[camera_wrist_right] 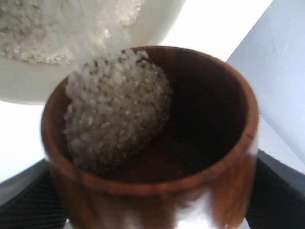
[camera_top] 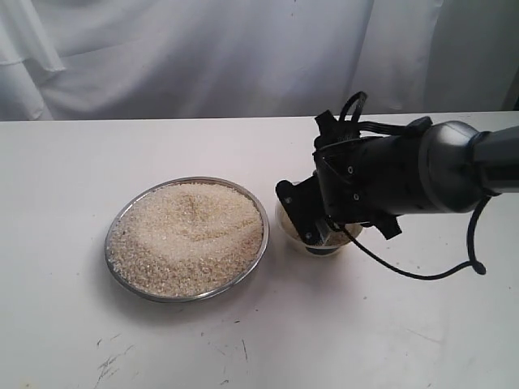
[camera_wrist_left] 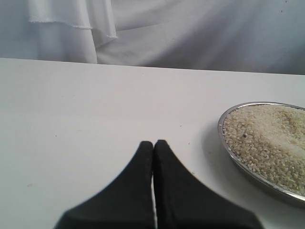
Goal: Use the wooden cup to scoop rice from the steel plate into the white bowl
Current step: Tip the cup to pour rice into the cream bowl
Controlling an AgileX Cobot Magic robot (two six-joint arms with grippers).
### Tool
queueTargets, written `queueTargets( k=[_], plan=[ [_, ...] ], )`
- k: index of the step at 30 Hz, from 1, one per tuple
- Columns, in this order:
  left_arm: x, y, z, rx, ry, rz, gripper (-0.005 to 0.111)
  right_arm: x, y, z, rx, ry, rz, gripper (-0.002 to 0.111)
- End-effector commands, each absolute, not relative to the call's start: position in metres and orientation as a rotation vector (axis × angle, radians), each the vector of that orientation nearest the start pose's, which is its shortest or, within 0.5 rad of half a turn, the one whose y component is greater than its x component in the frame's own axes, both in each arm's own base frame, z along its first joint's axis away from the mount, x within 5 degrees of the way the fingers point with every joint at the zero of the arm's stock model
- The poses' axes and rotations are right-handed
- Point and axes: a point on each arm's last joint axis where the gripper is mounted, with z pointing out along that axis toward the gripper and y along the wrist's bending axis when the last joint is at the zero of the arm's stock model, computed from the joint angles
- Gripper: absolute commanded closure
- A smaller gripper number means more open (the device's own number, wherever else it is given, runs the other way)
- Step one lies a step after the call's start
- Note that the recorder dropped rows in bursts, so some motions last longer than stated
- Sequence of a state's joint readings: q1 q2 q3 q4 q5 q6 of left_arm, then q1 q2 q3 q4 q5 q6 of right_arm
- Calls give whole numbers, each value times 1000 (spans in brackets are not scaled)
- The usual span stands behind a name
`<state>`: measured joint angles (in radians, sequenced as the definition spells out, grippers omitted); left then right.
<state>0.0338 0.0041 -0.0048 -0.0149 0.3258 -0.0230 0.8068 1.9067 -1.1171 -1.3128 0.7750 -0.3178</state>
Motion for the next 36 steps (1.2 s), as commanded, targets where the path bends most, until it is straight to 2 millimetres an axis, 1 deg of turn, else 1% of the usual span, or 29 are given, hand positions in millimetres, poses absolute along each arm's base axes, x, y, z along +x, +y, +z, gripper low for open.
queueTargets(
  k=[1,4,8,15,18,22,23,29,36],
  plan=[
    [54,1,184,-63,1801,-7,107,308,229,182,-2251,1181,-1324,108],
    [54,1,184,-63,1801,-7,107,309,232,176,-2288,1106,-1376,108],
    [54,1,184,-63,1801,-7,107,309,235,172,-2315,1054,-1421,108],
    [54,1,184,-63,1801,-7,107,308,239,177,-2303,967,-1539,108],
    [54,1,184,-63,1801,-7,107,308,239,178,-2301,959,-1546,108],
    [54,1,184,-63,1801,-7,107,309,241,172,-2314,903,-1622,108],
    [54,1,184,-63,1801,-7,107,308,243,168,-2326,882,-1632,108],
    [54,1,184,-63,1801,-7,107,305,254,159,-2339,743,-1708,108],
    [54,1,184,-63,1801,-7,107,306,253,161,-2321,721,-1760,108]
  ],
)
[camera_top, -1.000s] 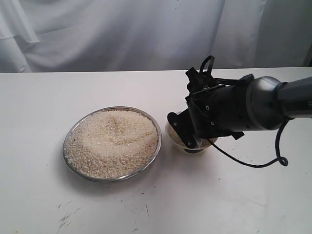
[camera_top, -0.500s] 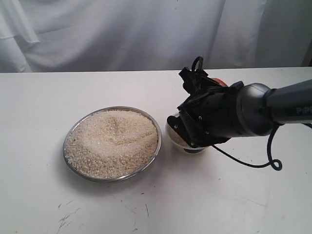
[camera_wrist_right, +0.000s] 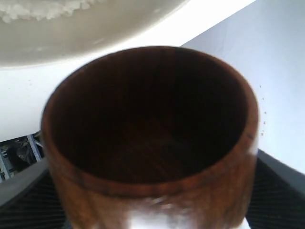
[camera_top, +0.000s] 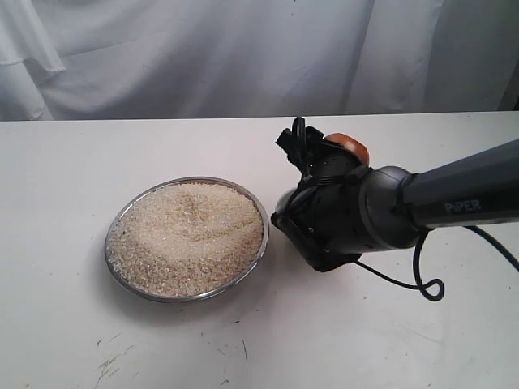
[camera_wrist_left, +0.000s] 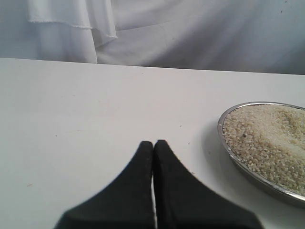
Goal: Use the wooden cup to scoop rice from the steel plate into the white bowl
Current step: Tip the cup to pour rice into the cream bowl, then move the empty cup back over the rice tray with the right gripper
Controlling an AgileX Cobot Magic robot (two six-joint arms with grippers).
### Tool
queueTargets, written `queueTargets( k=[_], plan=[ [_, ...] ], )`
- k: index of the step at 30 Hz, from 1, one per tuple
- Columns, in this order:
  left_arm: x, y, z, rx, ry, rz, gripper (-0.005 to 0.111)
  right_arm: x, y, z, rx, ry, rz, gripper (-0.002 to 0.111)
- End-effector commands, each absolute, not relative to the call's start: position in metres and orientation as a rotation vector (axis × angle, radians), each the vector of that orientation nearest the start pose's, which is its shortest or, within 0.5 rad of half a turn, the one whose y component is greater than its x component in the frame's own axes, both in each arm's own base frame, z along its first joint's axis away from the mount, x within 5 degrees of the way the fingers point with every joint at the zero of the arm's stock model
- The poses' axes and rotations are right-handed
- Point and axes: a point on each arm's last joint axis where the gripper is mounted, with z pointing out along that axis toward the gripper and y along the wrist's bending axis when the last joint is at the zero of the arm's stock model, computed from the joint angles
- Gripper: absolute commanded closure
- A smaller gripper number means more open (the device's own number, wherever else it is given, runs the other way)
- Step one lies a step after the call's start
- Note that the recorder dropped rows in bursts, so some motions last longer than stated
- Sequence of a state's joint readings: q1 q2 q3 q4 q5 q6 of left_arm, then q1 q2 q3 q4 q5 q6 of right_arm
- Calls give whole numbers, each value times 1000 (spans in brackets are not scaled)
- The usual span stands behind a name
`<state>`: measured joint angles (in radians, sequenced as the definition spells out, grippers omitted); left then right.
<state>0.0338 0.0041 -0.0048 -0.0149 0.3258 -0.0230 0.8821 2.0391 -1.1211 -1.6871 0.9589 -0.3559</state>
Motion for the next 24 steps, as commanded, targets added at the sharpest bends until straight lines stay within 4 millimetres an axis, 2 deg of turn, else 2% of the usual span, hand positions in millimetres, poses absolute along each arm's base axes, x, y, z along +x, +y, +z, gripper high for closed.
queueTargets(
  k=[1,6,9,19,24],
  plan=[
    [54,1,184,-63,1801,-7,107,306,253,162,-2320,723,-1765,108],
    [54,1,184,-63,1801,-7,107,305,253,162,-2295,762,-1764,108],
    [54,1,184,-63,1801,-7,107,304,250,169,-2222,889,-1706,108],
    [54,1,184,-63,1801,-7,107,290,248,219,-1974,1186,-1399,108],
    [54,1,184,-63,1801,-7,107,282,259,232,-1909,1280,-1212,108]
  ],
)
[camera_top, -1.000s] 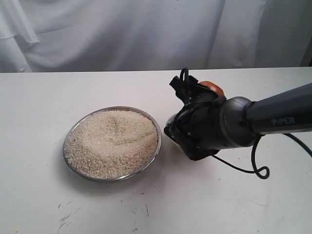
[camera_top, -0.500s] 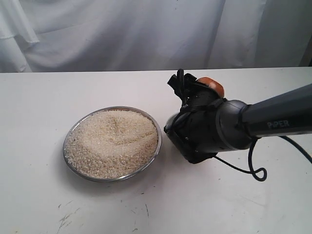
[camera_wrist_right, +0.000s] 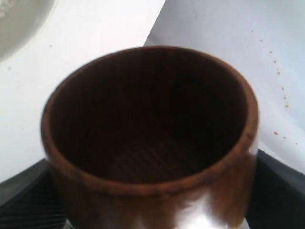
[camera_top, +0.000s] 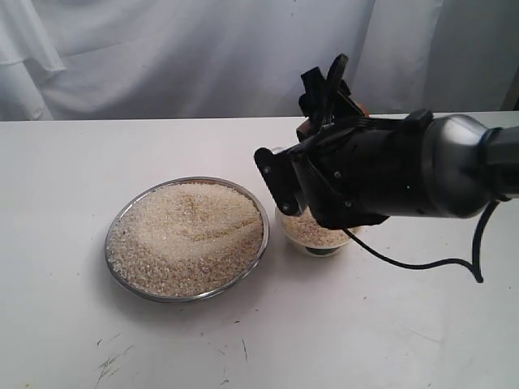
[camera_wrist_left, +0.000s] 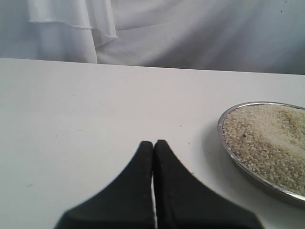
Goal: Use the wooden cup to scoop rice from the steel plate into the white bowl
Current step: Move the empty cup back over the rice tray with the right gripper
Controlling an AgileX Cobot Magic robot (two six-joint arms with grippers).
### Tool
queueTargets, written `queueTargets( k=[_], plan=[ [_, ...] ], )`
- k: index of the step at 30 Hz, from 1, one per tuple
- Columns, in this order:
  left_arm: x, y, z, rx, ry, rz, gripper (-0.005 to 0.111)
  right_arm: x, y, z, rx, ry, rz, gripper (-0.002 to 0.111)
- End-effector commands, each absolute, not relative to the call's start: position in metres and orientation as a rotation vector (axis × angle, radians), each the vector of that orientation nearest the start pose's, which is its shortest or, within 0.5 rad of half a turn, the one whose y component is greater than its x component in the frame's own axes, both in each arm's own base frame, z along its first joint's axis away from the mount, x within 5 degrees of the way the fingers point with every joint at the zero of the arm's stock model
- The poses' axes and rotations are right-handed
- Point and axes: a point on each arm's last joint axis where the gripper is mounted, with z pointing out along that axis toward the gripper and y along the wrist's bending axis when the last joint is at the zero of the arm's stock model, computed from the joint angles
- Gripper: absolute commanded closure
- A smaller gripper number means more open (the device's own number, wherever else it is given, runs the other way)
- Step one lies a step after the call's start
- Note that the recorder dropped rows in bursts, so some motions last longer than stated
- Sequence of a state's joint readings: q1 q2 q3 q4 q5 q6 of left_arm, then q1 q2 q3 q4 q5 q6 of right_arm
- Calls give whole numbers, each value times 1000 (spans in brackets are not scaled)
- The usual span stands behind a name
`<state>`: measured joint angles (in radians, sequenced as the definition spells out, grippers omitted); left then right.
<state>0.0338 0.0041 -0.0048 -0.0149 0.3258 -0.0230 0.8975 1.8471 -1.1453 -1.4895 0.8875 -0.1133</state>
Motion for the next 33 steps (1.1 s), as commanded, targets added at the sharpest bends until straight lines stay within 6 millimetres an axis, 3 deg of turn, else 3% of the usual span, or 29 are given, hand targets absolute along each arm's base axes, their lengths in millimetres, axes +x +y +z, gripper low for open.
queueTargets(
  k=[1,9,19,27,33],
  plan=[
    [54,1,184,-63,1801,-7,107,280,264,234,-1902,1292,-1166,108],
    [54,1,184,-63,1801,-7,107,251,300,240,-1866,1414,-837,108],
    [54,1,184,-63,1801,-7,107,217,326,234,-1829,1646,-479,108],
    [54,1,184,-63,1801,-7,107,213,346,225,-1775,1924,-350,108],
    [54,1,184,-63,1801,-7,107,213,360,231,-1765,2100,-306,108]
  ],
)
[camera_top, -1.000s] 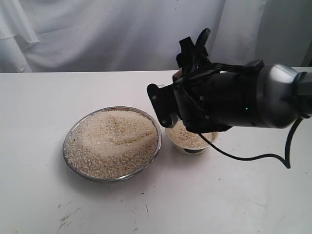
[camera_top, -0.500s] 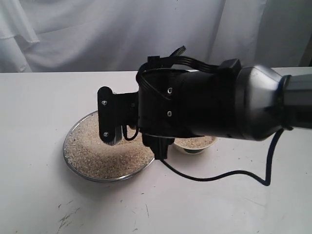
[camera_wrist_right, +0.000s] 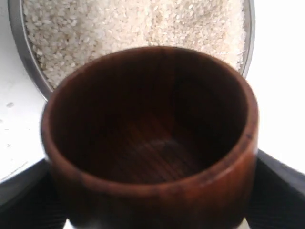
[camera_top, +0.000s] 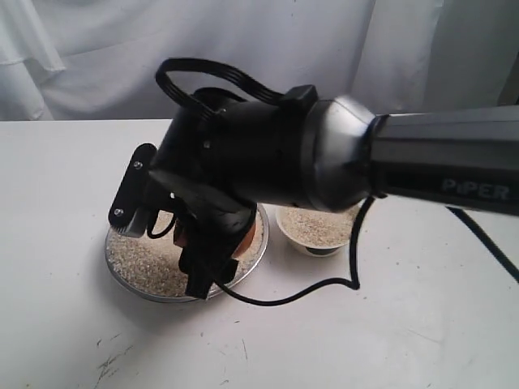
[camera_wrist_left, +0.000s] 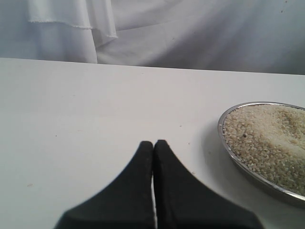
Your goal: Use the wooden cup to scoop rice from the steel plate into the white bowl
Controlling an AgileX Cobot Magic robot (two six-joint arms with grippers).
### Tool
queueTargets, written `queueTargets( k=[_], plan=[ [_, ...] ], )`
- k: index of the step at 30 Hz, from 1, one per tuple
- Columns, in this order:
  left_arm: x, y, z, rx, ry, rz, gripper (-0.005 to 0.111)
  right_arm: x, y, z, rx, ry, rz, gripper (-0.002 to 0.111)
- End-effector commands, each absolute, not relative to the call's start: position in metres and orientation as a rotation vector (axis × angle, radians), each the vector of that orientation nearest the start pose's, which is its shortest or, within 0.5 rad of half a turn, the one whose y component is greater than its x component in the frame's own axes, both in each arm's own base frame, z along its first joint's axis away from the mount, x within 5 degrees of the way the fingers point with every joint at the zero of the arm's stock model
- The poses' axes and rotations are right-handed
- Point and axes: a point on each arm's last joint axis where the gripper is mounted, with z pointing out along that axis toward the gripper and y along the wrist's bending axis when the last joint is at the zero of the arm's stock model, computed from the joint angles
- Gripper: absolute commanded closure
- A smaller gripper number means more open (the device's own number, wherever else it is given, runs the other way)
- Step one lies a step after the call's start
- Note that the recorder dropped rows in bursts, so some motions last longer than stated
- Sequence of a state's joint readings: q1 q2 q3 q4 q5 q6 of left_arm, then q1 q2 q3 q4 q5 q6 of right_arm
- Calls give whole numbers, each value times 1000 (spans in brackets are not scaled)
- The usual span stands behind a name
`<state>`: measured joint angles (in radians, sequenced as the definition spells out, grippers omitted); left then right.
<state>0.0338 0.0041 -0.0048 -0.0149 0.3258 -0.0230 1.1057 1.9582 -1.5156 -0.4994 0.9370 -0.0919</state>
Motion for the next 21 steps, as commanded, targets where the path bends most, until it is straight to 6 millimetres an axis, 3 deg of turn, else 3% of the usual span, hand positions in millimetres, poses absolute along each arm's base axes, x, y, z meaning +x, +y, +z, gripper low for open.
queueTargets(
  k=[1,10,21],
  plan=[
    [54,1,184,-63,1801,-7,107,212,361,235,-1781,2113,-300,108],
    [54,1,184,-63,1801,-7,107,201,358,233,-2006,2159,-254,108],
    [54,1,184,-63,1801,-7,107,217,352,211,-1990,2307,-177,108]
  ],
)
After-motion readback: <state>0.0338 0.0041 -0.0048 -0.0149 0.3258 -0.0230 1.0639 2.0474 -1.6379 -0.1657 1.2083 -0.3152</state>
